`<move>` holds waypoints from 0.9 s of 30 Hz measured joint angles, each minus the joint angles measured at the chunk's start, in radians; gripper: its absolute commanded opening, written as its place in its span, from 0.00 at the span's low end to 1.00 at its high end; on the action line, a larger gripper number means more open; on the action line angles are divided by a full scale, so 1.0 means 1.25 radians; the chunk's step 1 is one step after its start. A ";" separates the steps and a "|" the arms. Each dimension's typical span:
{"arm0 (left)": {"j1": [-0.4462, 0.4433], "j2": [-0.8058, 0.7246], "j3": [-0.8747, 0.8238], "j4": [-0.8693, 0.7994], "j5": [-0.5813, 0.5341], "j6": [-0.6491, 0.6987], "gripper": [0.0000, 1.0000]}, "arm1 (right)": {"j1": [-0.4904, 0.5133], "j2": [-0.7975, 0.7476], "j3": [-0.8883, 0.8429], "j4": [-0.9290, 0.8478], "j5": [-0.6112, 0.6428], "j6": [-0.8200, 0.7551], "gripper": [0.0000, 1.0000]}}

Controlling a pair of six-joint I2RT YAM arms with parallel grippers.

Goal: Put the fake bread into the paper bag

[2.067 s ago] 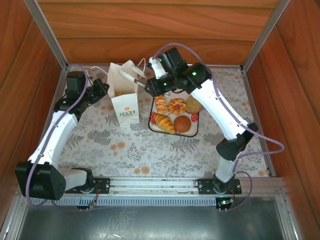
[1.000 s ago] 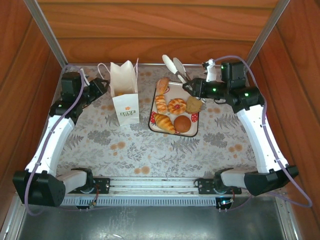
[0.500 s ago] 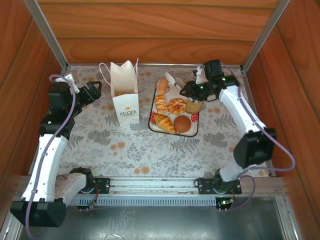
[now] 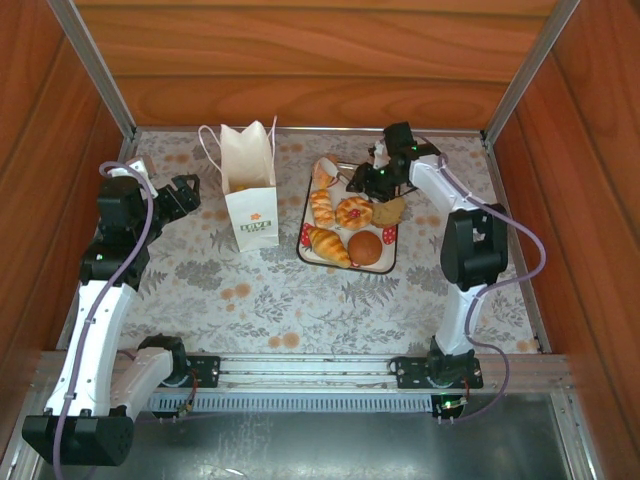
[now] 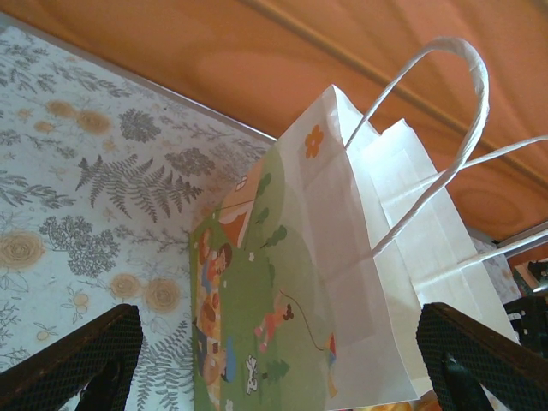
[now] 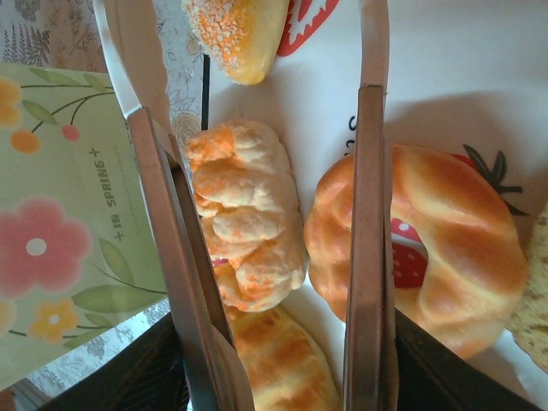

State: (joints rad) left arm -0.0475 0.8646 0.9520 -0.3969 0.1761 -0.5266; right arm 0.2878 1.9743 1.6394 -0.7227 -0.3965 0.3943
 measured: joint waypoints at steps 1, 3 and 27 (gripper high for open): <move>0.000 0.001 0.000 0.000 0.000 0.001 0.88 | 0.000 0.006 0.000 0.007 -0.005 0.004 0.55; 0.000 0.003 0.000 0.000 0.000 0.003 0.88 | 0.001 0.015 0.001 0.021 -0.018 0.014 0.55; 0.000 0.020 0.000 -0.001 0.005 0.006 0.88 | 0.001 0.097 0.051 0.070 -0.078 0.059 0.51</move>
State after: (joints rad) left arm -0.0475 0.8894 0.9520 -0.3977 0.1829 -0.5194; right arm 0.2893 2.0960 1.7027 -0.6353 -0.4946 0.4675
